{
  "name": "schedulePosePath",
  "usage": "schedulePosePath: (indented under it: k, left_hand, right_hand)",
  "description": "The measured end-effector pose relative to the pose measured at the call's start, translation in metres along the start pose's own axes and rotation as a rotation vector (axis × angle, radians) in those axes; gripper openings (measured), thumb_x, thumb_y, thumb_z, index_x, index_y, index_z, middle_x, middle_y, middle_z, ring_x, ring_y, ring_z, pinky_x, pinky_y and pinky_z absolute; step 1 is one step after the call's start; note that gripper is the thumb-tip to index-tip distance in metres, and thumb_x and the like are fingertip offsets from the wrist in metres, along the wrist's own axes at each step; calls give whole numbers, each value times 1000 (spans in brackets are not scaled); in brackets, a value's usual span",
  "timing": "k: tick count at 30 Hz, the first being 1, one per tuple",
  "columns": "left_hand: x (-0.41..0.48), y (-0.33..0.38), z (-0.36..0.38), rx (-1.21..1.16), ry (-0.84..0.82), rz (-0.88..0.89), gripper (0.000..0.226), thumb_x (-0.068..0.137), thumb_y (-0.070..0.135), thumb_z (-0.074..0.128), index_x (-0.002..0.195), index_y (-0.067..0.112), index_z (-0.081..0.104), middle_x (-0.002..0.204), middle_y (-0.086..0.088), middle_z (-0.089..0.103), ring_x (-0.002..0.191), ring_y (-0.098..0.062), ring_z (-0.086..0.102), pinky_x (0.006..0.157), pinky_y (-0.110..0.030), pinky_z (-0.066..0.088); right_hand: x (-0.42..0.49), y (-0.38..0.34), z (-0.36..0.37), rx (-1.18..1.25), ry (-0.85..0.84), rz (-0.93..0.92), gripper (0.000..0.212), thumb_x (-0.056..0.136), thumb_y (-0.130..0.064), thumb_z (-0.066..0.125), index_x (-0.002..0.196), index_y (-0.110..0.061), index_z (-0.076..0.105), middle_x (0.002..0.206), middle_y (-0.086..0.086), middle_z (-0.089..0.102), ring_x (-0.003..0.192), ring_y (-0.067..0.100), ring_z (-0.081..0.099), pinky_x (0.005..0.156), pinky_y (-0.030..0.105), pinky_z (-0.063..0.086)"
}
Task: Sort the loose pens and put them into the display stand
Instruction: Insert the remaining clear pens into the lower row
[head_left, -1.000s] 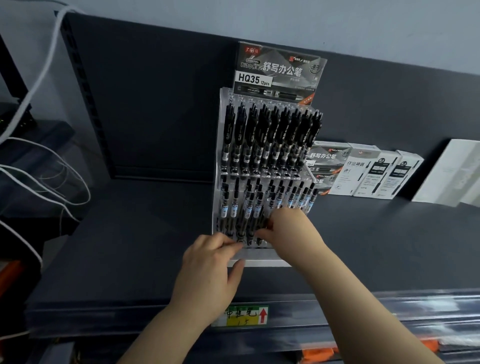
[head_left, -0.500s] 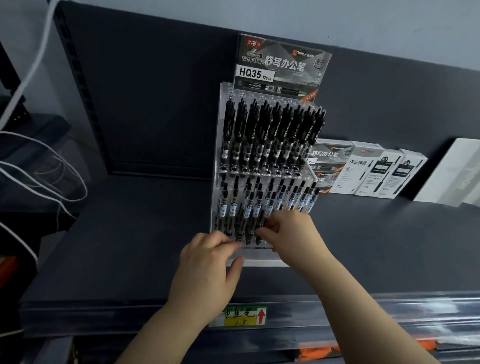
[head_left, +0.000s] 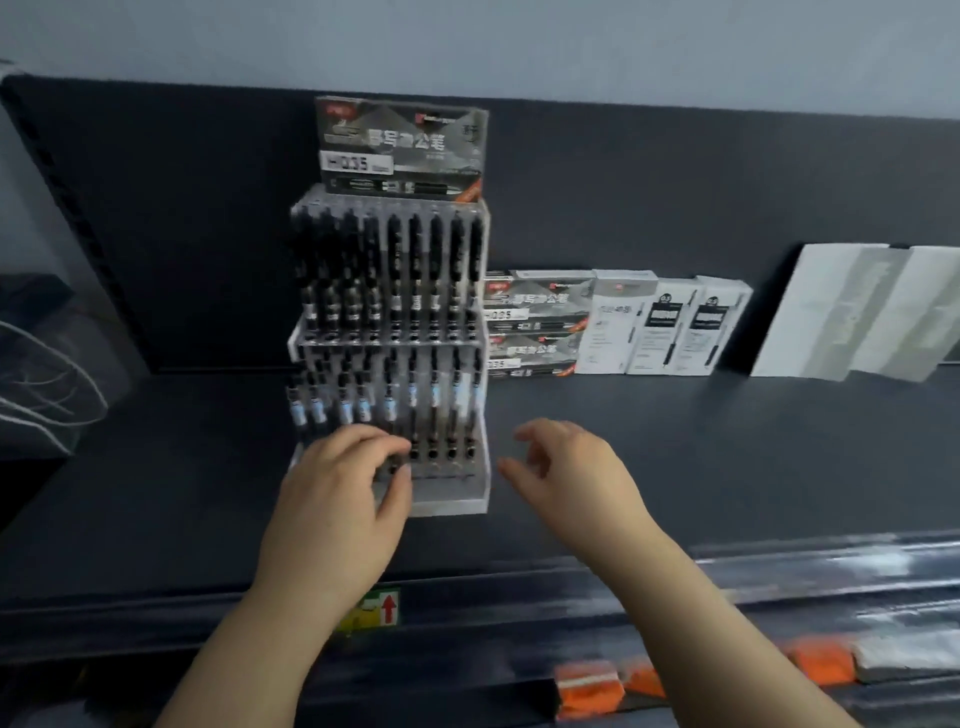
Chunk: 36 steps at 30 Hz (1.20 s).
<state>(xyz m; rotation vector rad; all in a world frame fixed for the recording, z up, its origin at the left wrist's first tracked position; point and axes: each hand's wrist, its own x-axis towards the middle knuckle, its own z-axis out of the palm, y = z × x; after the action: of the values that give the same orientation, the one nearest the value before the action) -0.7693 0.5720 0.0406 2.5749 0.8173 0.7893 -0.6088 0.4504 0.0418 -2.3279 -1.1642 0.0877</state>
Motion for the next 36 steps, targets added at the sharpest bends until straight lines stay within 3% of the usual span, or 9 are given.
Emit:
schedulePosePath:
  k: [3, 7, 12, 18, 36]
  left_hand:
    - [0, 65, 32, 9, -29, 63, 31, 88, 24, 60, 118, 18, 64, 116, 6, 59, 110, -17, 53, 93, -30, 39]
    - [-4, 167, 84, 27, -112, 179, 40, 88, 30, 60, 127, 20, 58, 126, 4, 56, 117, -20, 51, 100, -36, 38]
    - [-24, 295, 153, 34, -249, 310, 49, 94, 44, 43, 141, 32, 36, 142, 16, 36, 131, -7, 31, 107, -24, 25]
    - [-25, 406, 223, 49, -390, 421, 65, 91, 55, 41, 148, 33, 18, 152, 10, 23, 139, -12, 20, 113, -30, 20]
    - [85, 669, 468, -85, -607, 431, 66, 90, 58, 41, 148, 33, 20, 152, 6, 22, 139, -16, 22, 111, -33, 27]
  right_hand:
    - [-32, 56, -36, -59, 22, -6, 57, 89, -49, 52, 139, -24, 39, 138, -6, 46, 126, 15, 41, 101, 26, 34]
    - [-78, 142, -97, -186, 54, 28, 69, 89, -53, 49, 147, -26, 23, 153, -6, 24, 139, 17, 22, 114, 31, 21]
    - [-147, 244, -162, -216, 85, 151, 71, 89, -56, 47, 148, -29, 18, 156, -8, 17, 143, 14, 16, 116, 32, 15]
    - [-198, 343, -224, -208, 137, 306, 70, 90, -58, 43, 148, -31, 16, 157, -9, 14, 144, 13, 10, 116, 34, 12]
    - [-154, 664, -371, -291, 55, 531, 69, 90, -57, 45, 147, -28, 21, 156, -7, 19, 143, 15, 16, 117, 33, 16]
